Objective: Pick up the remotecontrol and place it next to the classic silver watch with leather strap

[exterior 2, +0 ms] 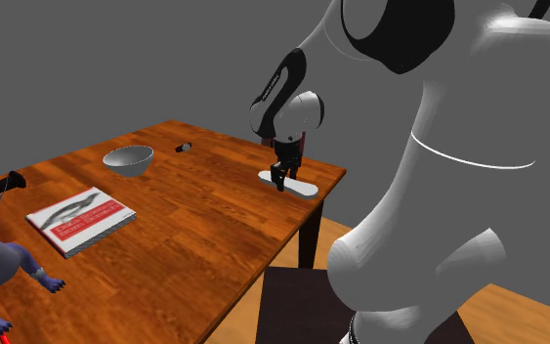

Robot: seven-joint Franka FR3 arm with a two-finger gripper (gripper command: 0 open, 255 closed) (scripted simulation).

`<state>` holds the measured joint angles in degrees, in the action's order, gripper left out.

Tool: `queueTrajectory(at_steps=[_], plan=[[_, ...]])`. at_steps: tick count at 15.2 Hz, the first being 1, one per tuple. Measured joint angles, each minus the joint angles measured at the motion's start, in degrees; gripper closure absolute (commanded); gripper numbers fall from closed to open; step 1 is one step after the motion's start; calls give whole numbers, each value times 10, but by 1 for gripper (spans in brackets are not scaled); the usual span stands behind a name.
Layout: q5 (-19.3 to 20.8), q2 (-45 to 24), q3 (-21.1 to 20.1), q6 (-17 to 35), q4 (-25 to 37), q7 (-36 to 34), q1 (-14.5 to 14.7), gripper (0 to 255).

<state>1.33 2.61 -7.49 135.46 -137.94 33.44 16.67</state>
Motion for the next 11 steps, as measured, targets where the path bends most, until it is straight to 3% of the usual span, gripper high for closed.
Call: queueTrajectory(at_steps=[11], plan=[[-10, 49, 1, -80, 32, 8, 1, 255]])
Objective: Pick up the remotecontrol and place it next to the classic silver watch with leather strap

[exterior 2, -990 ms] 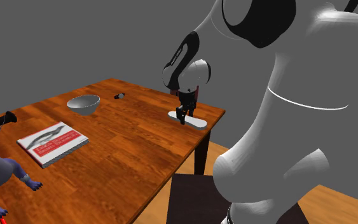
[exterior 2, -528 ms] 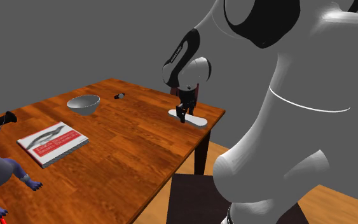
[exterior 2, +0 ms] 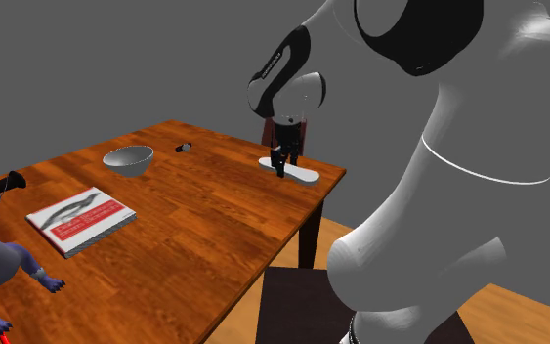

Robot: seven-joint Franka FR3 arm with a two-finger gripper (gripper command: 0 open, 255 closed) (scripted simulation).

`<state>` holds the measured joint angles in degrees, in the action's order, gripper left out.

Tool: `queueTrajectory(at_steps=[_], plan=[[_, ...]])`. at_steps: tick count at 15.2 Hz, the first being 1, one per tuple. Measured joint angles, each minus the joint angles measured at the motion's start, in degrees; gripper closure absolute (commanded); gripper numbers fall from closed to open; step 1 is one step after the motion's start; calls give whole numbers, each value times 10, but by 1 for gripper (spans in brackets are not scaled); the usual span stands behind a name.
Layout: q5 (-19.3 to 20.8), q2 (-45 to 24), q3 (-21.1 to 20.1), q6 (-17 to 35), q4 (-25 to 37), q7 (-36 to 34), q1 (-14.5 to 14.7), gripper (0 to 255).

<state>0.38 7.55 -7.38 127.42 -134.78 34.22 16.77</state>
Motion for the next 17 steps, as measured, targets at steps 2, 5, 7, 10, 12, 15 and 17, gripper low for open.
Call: queueTrajectory(at_steps=[2, 5, 7, 10, 12, 15, 17], plan=[[-1, 8, 1, -15, 7, 2, 0, 255], [-3, 18, 2, -39, 22, 4, 0, 255], [-4, 25, 1, -56, 31, 3, 0, 255], [-4, 24, -1, -72, 48, 0, 2, 255], [-2, 2, -13, -78, 76, -20, 9, 255], [5, -49, -33, -83, 130, -59, 24, 255], [11, -76, -42, -92, 165, -78, 32, 255]])
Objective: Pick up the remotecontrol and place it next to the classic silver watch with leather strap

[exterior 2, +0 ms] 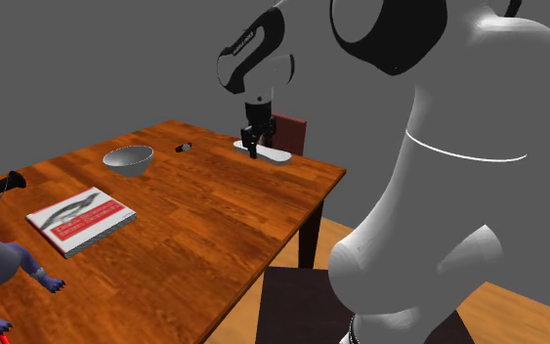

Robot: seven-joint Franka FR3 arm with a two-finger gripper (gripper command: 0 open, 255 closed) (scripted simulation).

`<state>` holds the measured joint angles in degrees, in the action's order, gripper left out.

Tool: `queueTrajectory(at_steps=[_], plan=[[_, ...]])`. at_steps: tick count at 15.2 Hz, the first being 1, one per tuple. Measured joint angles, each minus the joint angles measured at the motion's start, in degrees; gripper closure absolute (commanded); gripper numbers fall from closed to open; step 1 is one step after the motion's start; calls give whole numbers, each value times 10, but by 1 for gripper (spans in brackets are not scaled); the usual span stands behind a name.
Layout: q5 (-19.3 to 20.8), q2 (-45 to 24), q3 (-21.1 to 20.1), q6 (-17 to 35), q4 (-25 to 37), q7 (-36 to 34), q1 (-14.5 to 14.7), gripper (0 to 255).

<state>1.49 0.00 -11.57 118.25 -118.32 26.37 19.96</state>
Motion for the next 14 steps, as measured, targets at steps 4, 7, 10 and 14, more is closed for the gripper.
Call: queueTrajectory(at_steps=[4, 7, 10, 14], plan=[[18, -72, -19, -22, 90, -48, 23, 255], [34, -127, -28, -43, 164, -79, 42, 255], [49, -185, -35, -67, 244, -110, 66, 255], [71, -274, -39, -115, 376, -144, 104, 255]])
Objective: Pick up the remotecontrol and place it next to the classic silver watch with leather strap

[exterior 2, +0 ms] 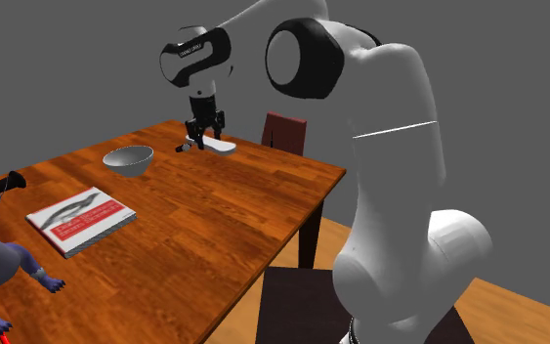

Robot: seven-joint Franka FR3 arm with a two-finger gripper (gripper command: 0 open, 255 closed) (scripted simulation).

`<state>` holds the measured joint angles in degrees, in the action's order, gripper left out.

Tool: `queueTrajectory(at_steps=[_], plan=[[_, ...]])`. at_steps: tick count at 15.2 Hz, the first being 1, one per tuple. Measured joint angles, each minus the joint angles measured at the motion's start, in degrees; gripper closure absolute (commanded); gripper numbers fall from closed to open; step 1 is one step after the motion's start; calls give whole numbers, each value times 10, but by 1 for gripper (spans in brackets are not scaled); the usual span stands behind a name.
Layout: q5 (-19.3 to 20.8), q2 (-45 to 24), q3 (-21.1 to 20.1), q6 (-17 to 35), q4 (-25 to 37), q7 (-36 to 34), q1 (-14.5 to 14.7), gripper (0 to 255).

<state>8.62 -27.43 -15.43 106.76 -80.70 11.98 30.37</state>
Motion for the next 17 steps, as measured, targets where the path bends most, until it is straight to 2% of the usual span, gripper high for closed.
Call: queueTrajectory(at_steps=[5, 7, 17], plan=[[26, -153, 6, -99, 251, -22, 61, 255], [30, -181, 9, -110, 289, -25, 71, 255], [33, -185, 10, -38, 220, -33, 65, 255]])
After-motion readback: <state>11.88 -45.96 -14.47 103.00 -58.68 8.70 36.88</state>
